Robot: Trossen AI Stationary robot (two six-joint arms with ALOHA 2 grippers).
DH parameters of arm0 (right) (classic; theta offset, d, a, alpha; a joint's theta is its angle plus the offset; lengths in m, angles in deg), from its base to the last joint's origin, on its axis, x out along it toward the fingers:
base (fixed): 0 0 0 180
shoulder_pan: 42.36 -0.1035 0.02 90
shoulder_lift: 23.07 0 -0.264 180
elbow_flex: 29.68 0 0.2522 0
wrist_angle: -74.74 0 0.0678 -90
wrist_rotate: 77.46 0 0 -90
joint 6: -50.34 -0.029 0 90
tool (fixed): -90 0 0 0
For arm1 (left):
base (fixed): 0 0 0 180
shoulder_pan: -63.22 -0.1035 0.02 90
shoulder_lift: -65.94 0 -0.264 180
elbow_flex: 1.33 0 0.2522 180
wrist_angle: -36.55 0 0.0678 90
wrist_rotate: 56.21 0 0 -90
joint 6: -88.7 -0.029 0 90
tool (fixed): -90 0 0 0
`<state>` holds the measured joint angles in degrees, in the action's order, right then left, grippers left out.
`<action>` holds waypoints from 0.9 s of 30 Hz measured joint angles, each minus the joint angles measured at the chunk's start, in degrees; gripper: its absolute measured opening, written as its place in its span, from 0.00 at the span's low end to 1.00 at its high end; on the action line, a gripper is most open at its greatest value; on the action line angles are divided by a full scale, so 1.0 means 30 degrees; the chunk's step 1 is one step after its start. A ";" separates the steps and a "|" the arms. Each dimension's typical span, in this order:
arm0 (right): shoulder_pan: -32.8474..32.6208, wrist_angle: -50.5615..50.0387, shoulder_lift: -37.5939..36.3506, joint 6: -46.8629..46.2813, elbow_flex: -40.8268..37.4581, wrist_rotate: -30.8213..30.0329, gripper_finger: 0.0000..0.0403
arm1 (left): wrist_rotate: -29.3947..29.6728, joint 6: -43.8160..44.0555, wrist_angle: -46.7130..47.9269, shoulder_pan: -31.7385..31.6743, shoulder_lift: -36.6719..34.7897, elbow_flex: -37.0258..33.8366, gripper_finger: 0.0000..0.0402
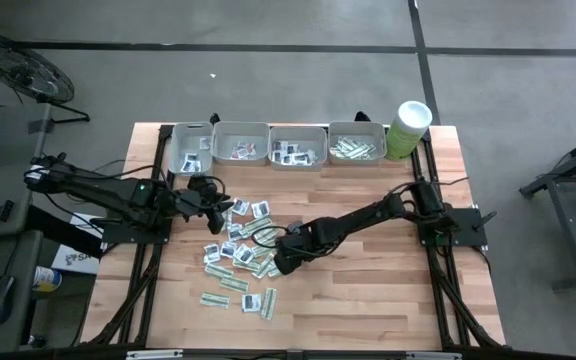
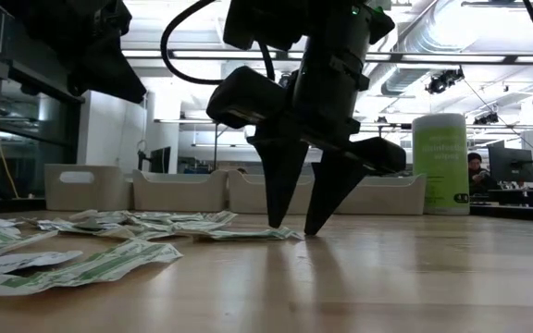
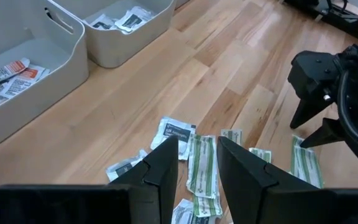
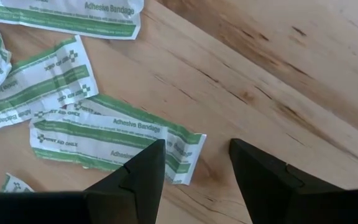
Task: Pick & Place First Aid Supplies
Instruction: Put the green bandage into the right gray bin
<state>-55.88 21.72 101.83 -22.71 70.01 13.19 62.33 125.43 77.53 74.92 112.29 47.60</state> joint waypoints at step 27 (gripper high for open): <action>0.0696 -0.1802 -0.0472 0.2626 -0.0124 -0.0223 0.00 | -0.0357 0.0415 0.0560 -0.0016 0.0007 -0.0007 0.28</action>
<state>-53.79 16.31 100.41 -14.83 69.64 12.52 61.26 126.67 79.21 74.87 112.31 47.58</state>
